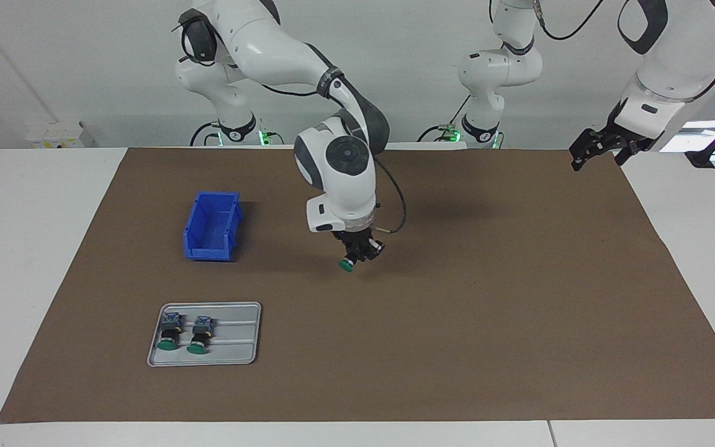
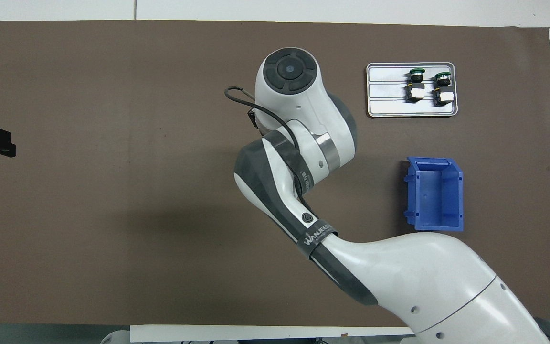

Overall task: Place and press button with both arms
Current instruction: 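Carry the button to the table center and set it down with the right gripper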

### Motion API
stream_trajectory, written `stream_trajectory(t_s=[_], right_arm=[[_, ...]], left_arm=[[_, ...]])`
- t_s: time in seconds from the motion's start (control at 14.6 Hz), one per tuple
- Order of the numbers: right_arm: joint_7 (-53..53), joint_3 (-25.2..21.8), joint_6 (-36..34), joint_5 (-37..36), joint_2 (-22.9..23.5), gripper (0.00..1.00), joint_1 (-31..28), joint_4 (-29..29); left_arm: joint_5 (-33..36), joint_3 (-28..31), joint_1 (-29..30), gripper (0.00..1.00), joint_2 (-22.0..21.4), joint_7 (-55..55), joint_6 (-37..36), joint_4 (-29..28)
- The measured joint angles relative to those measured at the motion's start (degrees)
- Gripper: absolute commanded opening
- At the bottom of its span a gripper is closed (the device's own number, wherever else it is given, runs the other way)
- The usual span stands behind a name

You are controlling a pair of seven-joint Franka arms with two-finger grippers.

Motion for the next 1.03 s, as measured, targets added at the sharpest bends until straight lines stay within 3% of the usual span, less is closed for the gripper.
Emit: stream_trajectory(t_s=[0.27, 0.82, 1.03], right_arm=[[13.3, 0.1, 0.0, 0.0, -0.1, 0.00, 3.5, -1.0], [17.8, -0.2, 0.0, 1.7, -0.8, 0.00, 3.1, -4.3], [25.4, -0.3, 1.9, 3.3, -0.9, 0.00, 1.4, -4.4]], left_arm=[[0.0, -0.1, 0.0, 1.00, 0.0, 0.0, 0.0, 0.0], [0.0, -0.1, 0.0, 1.00, 0.0, 0.0, 0.0, 0.0], [0.0, -0.1, 0.0, 1.00, 0.0, 0.0, 0.0, -0.1]])
